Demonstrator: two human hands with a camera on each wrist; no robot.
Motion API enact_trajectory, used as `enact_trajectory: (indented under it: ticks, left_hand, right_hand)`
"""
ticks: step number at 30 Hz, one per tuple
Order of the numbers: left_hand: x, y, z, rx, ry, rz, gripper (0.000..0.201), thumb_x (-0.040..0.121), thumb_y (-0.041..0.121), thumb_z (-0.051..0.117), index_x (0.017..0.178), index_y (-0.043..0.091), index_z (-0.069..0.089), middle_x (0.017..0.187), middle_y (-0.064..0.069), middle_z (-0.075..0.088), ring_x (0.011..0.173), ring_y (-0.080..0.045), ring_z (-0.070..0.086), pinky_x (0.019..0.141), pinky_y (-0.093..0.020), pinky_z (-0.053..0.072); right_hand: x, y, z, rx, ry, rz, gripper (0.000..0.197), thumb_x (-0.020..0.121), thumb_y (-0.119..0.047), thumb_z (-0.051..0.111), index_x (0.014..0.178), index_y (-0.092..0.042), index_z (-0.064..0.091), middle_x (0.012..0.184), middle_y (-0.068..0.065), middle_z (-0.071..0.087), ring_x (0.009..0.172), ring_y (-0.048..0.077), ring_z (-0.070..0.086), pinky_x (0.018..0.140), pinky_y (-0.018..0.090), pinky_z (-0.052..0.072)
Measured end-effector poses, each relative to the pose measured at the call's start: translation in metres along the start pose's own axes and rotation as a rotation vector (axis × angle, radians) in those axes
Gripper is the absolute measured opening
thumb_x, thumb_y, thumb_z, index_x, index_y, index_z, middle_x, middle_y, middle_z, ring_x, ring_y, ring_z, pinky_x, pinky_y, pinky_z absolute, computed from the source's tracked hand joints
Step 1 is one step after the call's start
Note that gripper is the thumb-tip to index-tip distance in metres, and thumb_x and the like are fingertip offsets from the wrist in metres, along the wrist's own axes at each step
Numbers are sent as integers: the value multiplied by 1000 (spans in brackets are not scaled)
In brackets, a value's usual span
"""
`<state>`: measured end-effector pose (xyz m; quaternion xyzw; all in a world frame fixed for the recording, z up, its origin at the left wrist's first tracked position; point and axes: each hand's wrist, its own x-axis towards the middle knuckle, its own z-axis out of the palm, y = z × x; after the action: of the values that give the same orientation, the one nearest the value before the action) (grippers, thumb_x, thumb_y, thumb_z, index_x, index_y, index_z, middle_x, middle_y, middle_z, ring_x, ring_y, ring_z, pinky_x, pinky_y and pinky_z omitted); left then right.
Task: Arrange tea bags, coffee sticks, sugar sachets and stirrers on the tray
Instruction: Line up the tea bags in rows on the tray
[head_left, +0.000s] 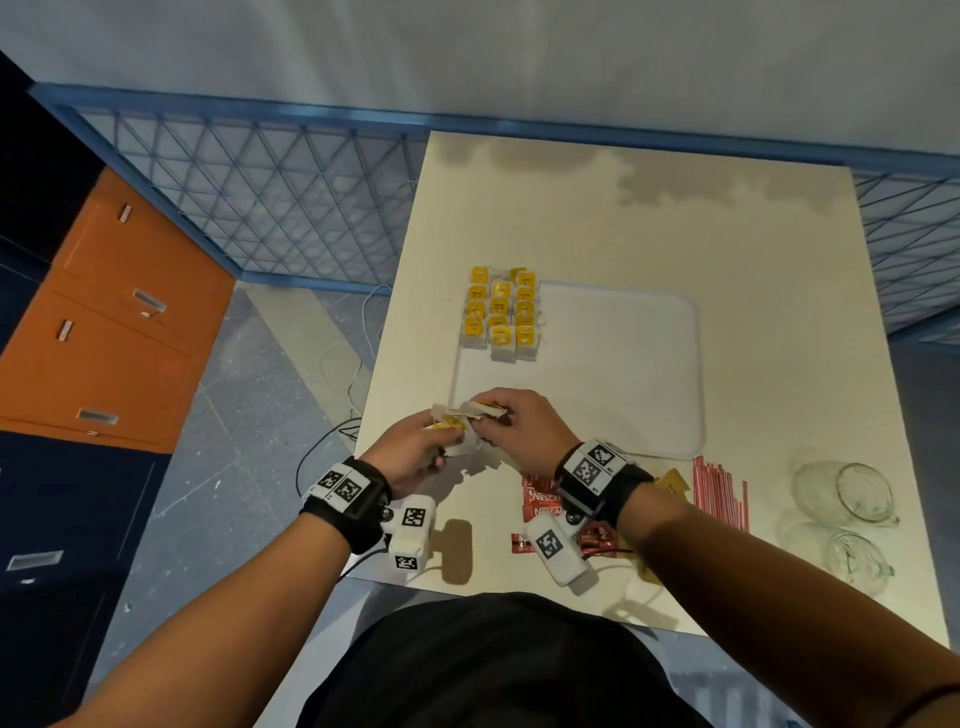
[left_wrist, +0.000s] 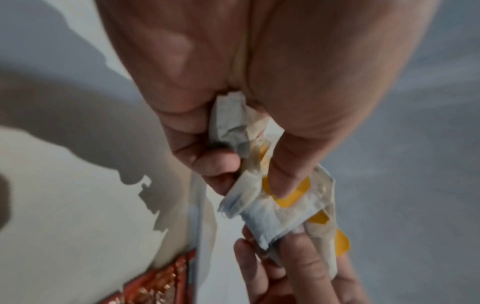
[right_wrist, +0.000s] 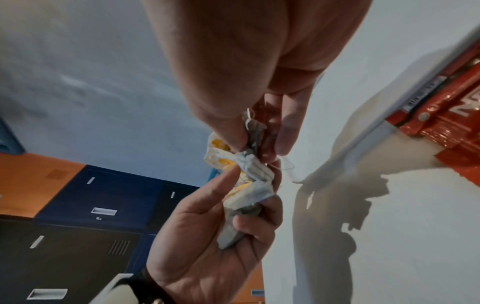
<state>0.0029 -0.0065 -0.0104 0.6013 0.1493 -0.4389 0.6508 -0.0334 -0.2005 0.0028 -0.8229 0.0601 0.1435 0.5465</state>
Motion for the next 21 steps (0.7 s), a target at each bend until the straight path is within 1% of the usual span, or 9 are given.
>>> enact_trajectory:
  ticks: [2,5,7,9,11,13,17,19,21]
  left_hand:
    - [1,4,5,-128,-3,-44,14,99,14,58,106,17,70,89,-1,69,71,-8,56,53,-16,38]
    - [7,7,15,-234,39,-102,13,99,21,59,97,20,72,90,-3,66,75,-13,57,52,-17,43]
    - [10,10,24,-280,47,-114,15,99,22,58,107,16,70,97,-9,66,83,-19,62,52,-21,49]
    - [12,15,33,-344,36,-124,25,99,20,53,116,8,67,101,-15,70,84,-25,69,57,-27,57]
    - [11,21,41,-404,-18,-133,31,96,17,47,116,3,66,106,-19,72,86,-28,72,69,-36,62]
    - [8,28,48,-436,-100,-138,35,93,18,42,111,2,67,107,-20,72,88,-29,72,69,-39,62]
    - [3,38,52,-383,-182,-140,47,99,42,37,101,8,71,96,-14,73,81,-24,71,69,-37,62]
    - [3,38,52,-294,-173,-108,36,99,43,49,104,13,68,95,-10,71,82,-19,69,69,-32,60]
    - [4,36,50,-224,-133,-48,17,98,30,59,109,18,63,97,-8,69,79,-14,67,64,-25,58]
  right_hand:
    - [-1,-2,-3,1,50,-14,21,91,-18,70,109,-26,76,98,-14,75,90,-1,67,79,15,51]
    - [-2,-2,-1,-5,140,-25,22,91,-17,70,112,-21,76,103,-8,75,95,6,67,84,20,52]
    - [-1,-3,0,-26,182,-26,24,92,-16,69,114,-19,75,107,-5,75,97,10,67,87,26,53]
    - [0,-4,0,-78,209,-42,26,91,-15,69,117,-18,73,110,0,72,100,15,65,90,30,52]
    - [1,-3,-1,-148,204,-57,29,91,-15,70,119,-18,73,106,5,66,99,21,62,87,33,50]
    - [0,-2,-2,-198,183,-75,30,91,-16,70,121,-20,73,102,6,62,96,22,60,84,35,49]
    - [-1,-4,-8,-281,128,-72,34,92,-20,65,124,-27,71,100,3,57,93,18,57,79,33,46]
    - [-3,-7,-10,-285,107,-91,34,91,-17,64,124,-23,69,100,3,59,94,20,59,79,33,45]
    - [-5,-9,-12,-226,103,-127,41,89,-12,67,129,-20,66,111,5,65,103,21,62,87,31,48]
